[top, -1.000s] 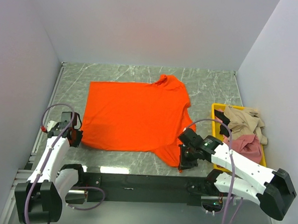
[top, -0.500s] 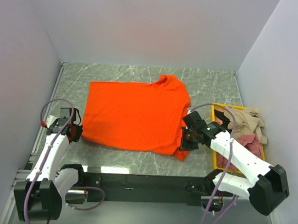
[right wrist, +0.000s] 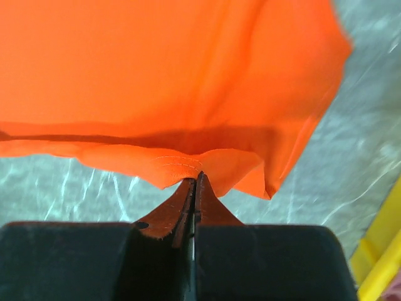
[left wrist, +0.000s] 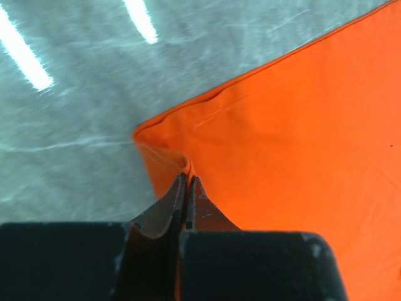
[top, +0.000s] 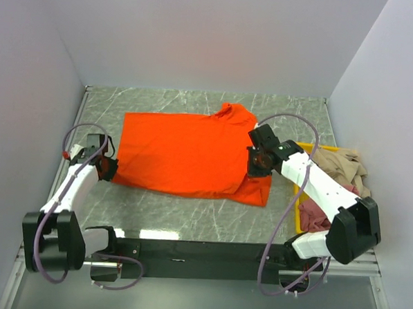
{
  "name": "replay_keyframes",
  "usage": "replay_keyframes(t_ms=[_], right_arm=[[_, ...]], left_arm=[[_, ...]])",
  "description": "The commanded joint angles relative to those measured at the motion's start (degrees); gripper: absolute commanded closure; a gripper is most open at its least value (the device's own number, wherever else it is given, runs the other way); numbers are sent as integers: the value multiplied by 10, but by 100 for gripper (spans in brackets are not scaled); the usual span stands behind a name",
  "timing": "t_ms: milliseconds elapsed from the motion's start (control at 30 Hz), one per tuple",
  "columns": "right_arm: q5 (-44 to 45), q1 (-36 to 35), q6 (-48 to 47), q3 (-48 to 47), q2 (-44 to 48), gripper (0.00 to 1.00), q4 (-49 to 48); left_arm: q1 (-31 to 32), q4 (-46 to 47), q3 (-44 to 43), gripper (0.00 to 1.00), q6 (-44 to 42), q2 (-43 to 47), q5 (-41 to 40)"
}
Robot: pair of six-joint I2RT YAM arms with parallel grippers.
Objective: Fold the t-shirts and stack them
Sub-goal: Fold the tshirt
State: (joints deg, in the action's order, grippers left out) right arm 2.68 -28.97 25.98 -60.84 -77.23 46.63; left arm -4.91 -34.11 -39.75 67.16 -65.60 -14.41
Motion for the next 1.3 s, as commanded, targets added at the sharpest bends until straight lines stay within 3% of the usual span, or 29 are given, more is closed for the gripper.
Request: replay_keyframes(t_ms=[0,300,1267], right_arm=[[48,12,-39,-42,-25,100,-17],[45,36,-58,-85,-86,100,-69],[64,56,-174,-140,-191,100,-218]], left_arm=[[1,47,-41,100,-12,-37,11],[1,60,-76,100,5,-107,-5],[1,42,-118,99,30,-181,-43]])
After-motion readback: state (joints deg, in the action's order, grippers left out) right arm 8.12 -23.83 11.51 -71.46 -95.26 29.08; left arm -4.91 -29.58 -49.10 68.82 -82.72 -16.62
